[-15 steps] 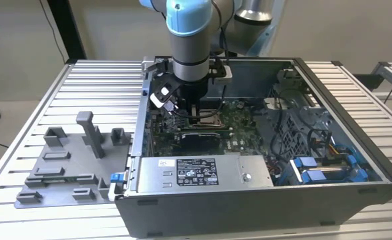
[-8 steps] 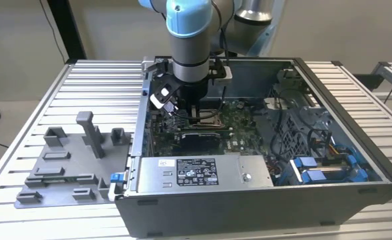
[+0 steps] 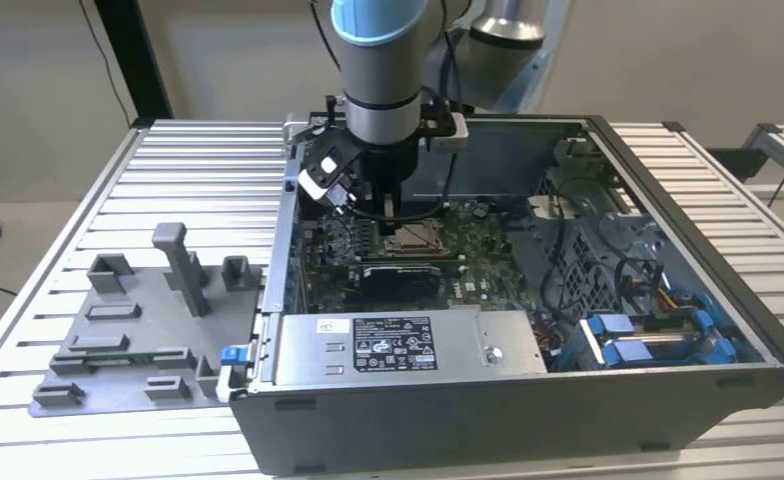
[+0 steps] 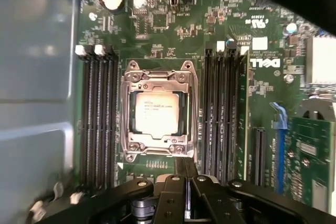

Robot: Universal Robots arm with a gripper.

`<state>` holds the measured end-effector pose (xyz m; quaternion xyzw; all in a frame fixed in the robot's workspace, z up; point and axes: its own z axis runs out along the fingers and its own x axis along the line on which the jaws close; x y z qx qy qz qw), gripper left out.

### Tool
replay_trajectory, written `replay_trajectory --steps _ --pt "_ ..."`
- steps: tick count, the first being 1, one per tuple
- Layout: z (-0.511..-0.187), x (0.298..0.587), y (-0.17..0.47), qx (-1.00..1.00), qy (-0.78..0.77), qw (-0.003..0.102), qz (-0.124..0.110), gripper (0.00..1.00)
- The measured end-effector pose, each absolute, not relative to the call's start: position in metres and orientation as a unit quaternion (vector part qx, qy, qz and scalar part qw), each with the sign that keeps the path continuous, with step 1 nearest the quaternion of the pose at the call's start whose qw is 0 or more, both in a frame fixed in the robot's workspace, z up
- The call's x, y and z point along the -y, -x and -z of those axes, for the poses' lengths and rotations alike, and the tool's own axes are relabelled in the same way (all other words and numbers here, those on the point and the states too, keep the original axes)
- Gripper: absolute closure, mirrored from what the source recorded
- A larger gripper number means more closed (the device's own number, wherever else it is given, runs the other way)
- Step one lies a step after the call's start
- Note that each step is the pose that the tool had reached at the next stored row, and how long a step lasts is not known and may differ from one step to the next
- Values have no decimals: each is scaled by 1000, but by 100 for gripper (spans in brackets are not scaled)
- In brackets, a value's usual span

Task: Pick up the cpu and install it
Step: 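Install the second cpu locking lever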

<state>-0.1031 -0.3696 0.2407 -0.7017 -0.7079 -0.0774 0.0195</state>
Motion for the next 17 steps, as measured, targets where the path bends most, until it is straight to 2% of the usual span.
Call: replay_trajectory --steps 7,17 --pt "-270 370 103 708 702 19 77 100" --pt "-269 389 81 708 702 20 77 100"
